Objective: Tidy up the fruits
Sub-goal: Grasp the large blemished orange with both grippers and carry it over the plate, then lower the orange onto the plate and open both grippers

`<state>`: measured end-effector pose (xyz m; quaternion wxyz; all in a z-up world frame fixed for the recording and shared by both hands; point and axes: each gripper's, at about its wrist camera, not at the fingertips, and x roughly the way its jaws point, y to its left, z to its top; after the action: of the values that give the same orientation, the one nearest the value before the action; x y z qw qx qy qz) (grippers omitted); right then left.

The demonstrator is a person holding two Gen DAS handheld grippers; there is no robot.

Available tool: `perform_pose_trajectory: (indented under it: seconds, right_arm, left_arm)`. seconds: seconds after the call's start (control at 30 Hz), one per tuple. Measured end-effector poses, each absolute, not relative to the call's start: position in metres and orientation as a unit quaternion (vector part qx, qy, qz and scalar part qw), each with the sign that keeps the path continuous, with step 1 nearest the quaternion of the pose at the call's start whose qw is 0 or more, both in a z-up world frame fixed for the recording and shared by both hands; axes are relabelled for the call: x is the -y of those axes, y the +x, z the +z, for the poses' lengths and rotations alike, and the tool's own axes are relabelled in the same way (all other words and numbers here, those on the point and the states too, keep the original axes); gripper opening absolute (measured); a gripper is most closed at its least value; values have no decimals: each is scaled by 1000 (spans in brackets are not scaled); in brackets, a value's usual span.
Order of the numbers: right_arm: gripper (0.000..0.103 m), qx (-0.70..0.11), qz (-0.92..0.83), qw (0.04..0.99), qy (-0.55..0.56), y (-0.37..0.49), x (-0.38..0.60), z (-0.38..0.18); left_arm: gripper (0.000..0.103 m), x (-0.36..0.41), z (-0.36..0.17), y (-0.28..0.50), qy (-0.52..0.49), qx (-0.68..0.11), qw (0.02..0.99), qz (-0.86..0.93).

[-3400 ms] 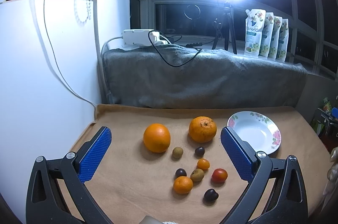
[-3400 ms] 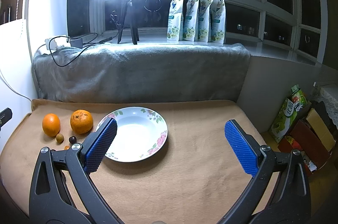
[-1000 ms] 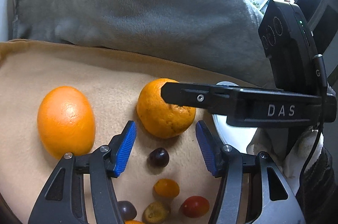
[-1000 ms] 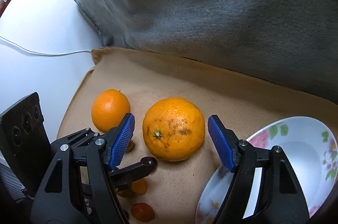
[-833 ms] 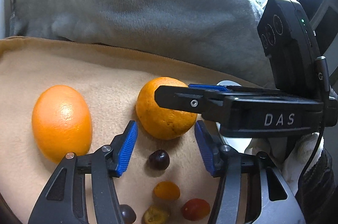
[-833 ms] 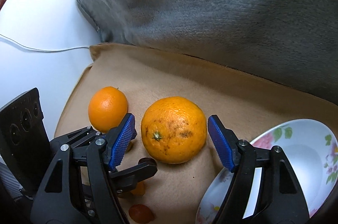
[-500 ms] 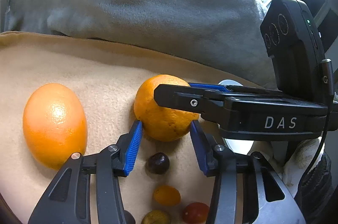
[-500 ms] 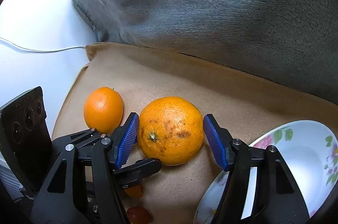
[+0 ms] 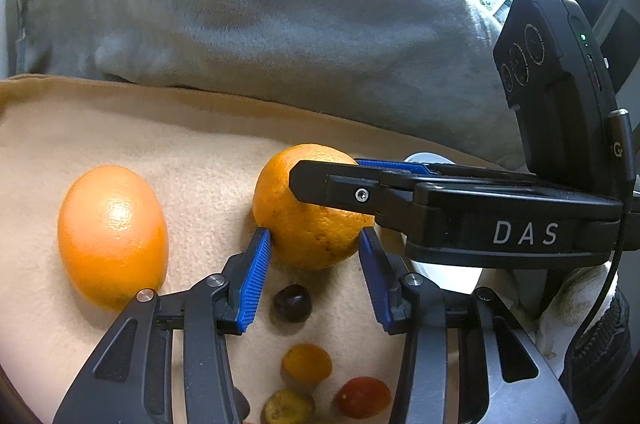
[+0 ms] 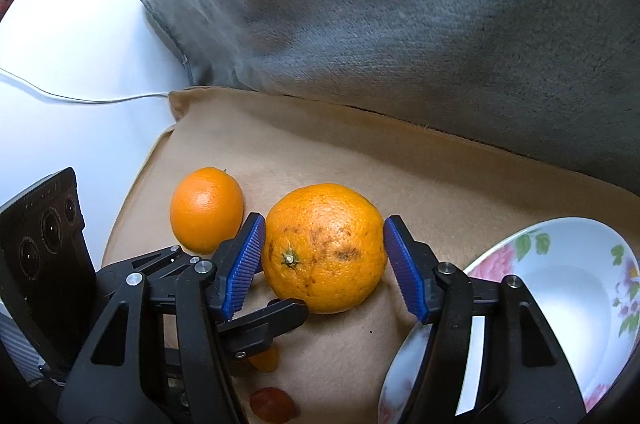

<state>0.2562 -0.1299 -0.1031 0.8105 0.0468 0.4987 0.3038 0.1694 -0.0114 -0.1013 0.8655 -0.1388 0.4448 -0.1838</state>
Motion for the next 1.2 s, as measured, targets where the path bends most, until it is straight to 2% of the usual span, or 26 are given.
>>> perform_pose_trajectory:
  seconds: [0.57, 1.13, 1.2]
  right_arm:
    - [64, -465, 288, 836, 49, 206, 165, -63]
    - [64, -476, 256, 836, 92, 175, 225, -79]
    - [64, -476, 253, 837, 96, 174, 231, -80]
  left_arm:
    - [44, 34, -66, 129, -124, -414, 875, -218]
    - [44, 93, -81, 117, -97, -432, 859, -258]
    - [41, 98, -80, 119, -92, -430, 859, -262]
